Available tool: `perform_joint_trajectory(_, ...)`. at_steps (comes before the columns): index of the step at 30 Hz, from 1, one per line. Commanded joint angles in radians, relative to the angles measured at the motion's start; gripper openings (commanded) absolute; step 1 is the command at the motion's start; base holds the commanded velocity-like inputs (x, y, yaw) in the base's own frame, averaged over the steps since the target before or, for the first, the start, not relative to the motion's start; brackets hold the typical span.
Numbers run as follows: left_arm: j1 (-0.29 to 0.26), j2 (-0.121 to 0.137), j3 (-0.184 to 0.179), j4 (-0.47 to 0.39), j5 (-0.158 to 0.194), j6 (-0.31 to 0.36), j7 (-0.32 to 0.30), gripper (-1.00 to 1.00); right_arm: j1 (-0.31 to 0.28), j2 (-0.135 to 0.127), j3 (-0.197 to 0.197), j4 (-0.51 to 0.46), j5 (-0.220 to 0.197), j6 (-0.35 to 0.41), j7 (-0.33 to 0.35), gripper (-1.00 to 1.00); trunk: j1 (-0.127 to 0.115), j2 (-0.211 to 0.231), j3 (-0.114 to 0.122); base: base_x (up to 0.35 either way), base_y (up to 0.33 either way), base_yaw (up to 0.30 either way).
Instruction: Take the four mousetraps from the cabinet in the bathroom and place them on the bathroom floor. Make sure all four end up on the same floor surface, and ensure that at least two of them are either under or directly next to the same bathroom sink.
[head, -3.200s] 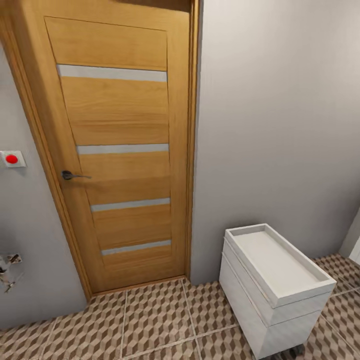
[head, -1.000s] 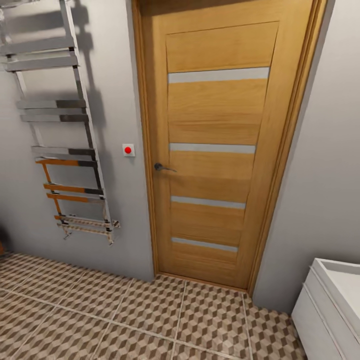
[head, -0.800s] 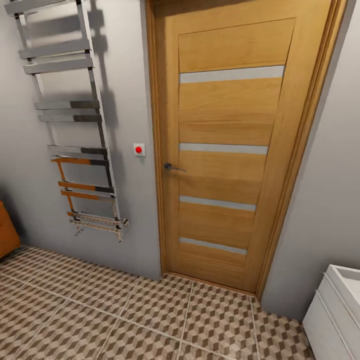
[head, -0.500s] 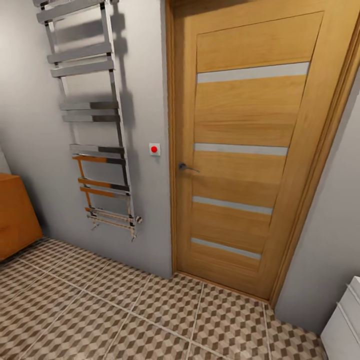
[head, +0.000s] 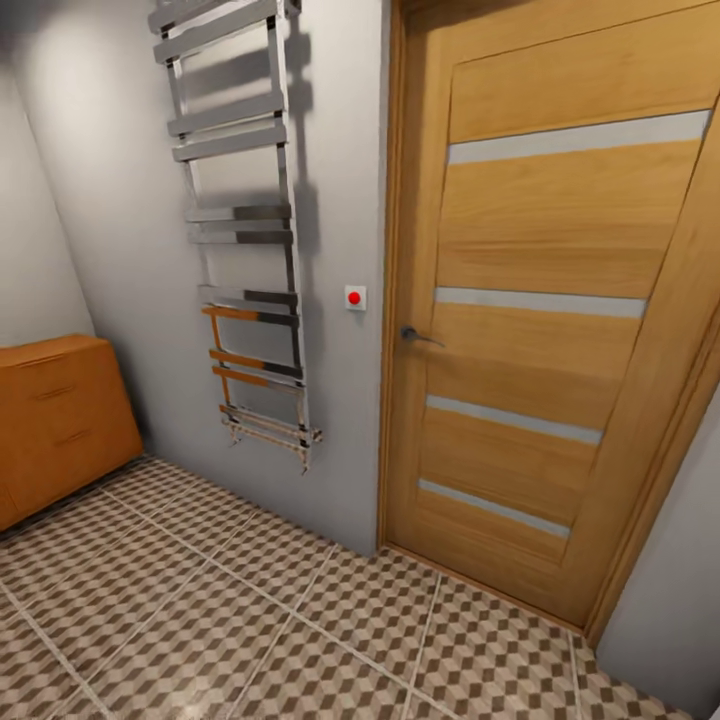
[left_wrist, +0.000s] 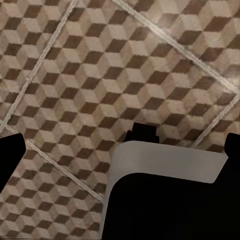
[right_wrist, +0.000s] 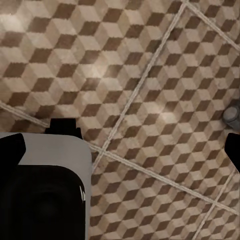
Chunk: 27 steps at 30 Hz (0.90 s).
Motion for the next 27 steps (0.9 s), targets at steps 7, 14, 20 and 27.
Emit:
perform_joint_trajectory(7,-0.001,-0.005,-0.007,0.003,0.012,-0.003,0.001,1.0,-0.001,0.008,0.0,0.004,0.009,-0.004,-0.001,1.0,0.0,-0.001,-0.001,0.0,0.0,0.226)
perform_joint_trajectory(14,-0.001,-0.015,-0.007,0.005,0.013,-0.002,0.001,1.0,-0.001,0.017,0.0,0.004,0.009,-0.004,0.004,1.0,0.0,-0.001,-0.001,0.0,0.0,0.23)
perform_joint_trajectory(20,-0.001,-0.02,-0.008,0.004,0.011,0.002,0.001,1.0,-0.001,0.019,0.0,0.004,0.01,-0.004,0.005,1.0,0.0,-0.001,-0.001,0.0,0.0,0.256)
perform_joint_trajectory(27,-0.001,-0.022,-0.008,0.003,0.01,0.001,0.002,1.0,-0.001,0.02,0.0,0.004,0.012,-0.004,0.006,1.0,0.0,-0.001,-0.001,0.0,0.0,0.265)
